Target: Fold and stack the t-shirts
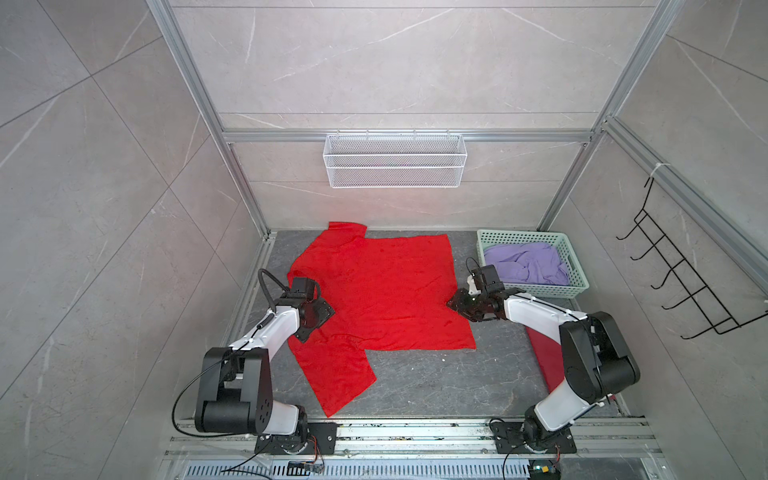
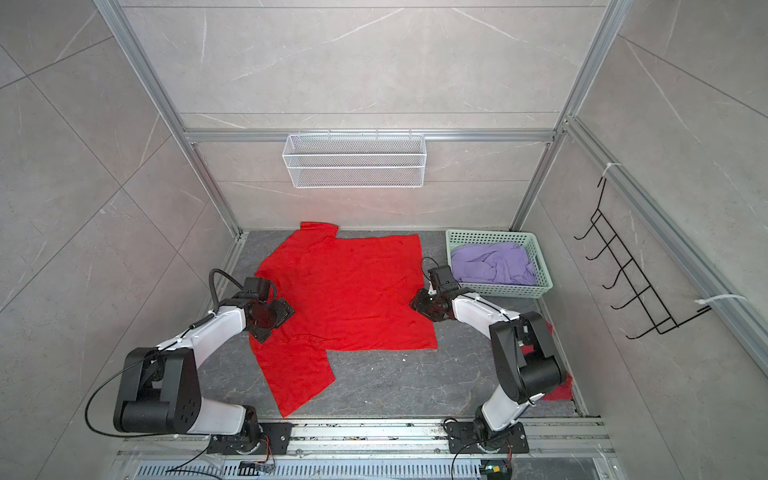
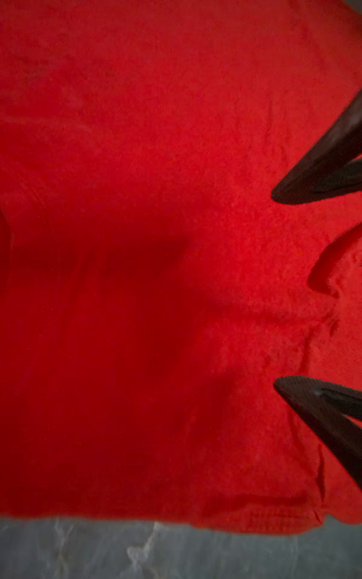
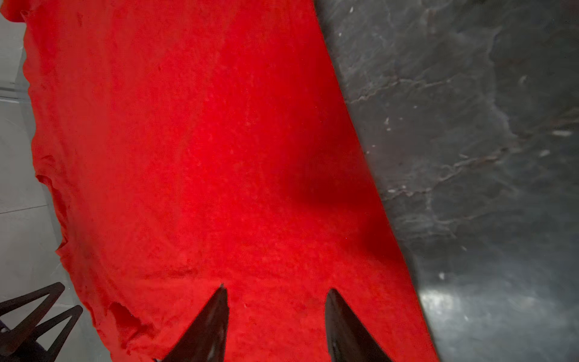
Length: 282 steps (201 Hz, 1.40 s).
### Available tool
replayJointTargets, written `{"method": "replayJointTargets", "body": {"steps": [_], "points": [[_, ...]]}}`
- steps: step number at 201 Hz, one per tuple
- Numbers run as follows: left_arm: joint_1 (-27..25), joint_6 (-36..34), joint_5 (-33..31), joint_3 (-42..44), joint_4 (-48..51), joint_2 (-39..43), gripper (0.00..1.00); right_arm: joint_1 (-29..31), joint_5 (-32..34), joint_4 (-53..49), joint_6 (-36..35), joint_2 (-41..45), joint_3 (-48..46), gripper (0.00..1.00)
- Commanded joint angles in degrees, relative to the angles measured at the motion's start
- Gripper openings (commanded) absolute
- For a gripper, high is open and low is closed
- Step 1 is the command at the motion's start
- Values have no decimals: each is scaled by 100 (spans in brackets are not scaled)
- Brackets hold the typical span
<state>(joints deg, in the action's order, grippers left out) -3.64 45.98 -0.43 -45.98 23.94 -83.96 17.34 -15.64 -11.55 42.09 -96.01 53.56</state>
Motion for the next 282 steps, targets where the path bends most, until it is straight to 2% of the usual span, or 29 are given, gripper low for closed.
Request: {"method": "replayJointTargets", "body": {"steps": [1,32,54,64,110,134,157,180,196,218,282], "points": [[211,1,113,380,-291,-173,88,35,72,101,125,-197,-158,51],[558,104,139,1007,-339,37,88,37,253,-83,135,-231,-494,51],[745,126,44,1348,-65,473,88,46,281,-150,199,-69,-854,51],[874,169,245,1502,-121,744,88,38,336,-224,244,46,-1028,51],[911,362,-63,1621,887,1593,88,44,514,-535,256,517,-1530,51],[921,456,-81,1892,863,1937,89,68,449,-610,320,666,-1602,51],[933,234,71,1672,823,1994,88,185,474,-752,373,853,-1530,51],[929,-310,290,1000,732,2038,88,248,651,-935,358,1174,-1231,51],[923,-714,518,296,713,1856,88,265,738,-885,257,1271,-879,51],[923,-937,697,-582,524,1214,88,261,983,-809,38,1023,-43,51],[924,-1349,1243,-2988,-24,-1489,88,260,1061,-281,-218,-942,2481,52]]}}
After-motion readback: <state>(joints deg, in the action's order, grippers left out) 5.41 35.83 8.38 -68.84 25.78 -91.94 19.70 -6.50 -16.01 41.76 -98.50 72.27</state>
